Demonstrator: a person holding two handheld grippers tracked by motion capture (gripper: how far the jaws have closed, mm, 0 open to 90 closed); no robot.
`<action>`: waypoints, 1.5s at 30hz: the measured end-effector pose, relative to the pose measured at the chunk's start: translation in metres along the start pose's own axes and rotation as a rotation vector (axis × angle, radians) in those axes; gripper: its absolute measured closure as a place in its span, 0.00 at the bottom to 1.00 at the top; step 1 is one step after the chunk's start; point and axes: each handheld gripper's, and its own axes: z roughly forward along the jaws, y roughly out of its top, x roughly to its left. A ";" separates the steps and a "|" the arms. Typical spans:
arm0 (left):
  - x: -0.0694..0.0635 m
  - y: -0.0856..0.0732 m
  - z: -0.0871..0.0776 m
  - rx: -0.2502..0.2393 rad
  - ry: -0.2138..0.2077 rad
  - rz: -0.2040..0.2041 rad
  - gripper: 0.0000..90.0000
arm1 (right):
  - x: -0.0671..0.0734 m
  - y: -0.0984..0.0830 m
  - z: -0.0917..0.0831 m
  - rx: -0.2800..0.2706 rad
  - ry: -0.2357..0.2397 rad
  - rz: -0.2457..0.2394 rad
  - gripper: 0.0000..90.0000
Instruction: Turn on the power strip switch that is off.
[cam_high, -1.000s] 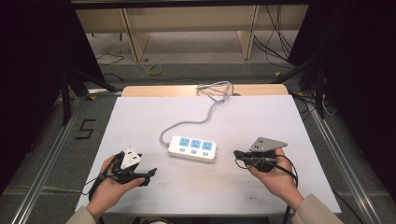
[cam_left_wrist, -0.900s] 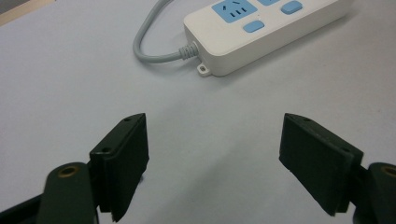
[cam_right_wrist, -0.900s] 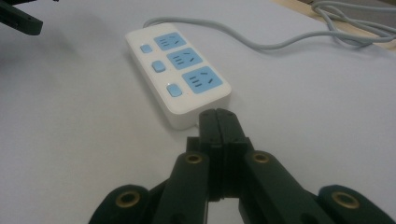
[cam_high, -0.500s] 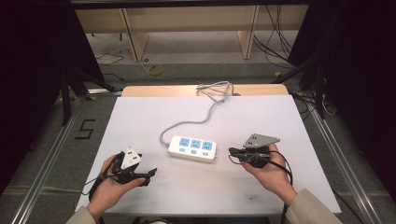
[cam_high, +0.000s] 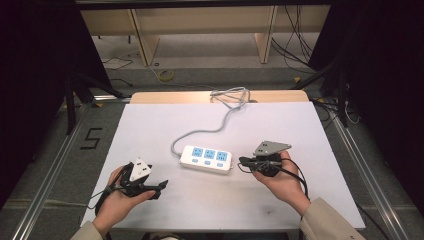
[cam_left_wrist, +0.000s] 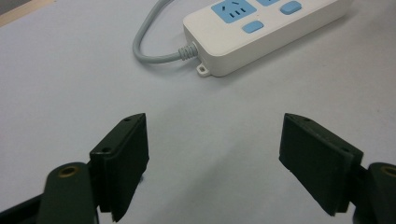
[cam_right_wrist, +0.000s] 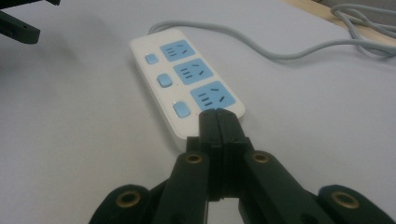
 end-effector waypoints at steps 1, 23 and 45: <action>0.000 0.000 0.000 0.001 0.000 0.001 0.26 | 0.000 0.001 0.001 0.000 0.001 0.000 1.00; -0.001 0.000 0.000 0.002 -0.002 0.003 0.27 | 0.006 0.013 0.019 0.014 0.027 -0.015 1.00; -0.001 0.000 0.000 0.000 -0.003 0.004 0.27 | 0.011 0.023 0.037 0.021 0.047 -0.029 1.00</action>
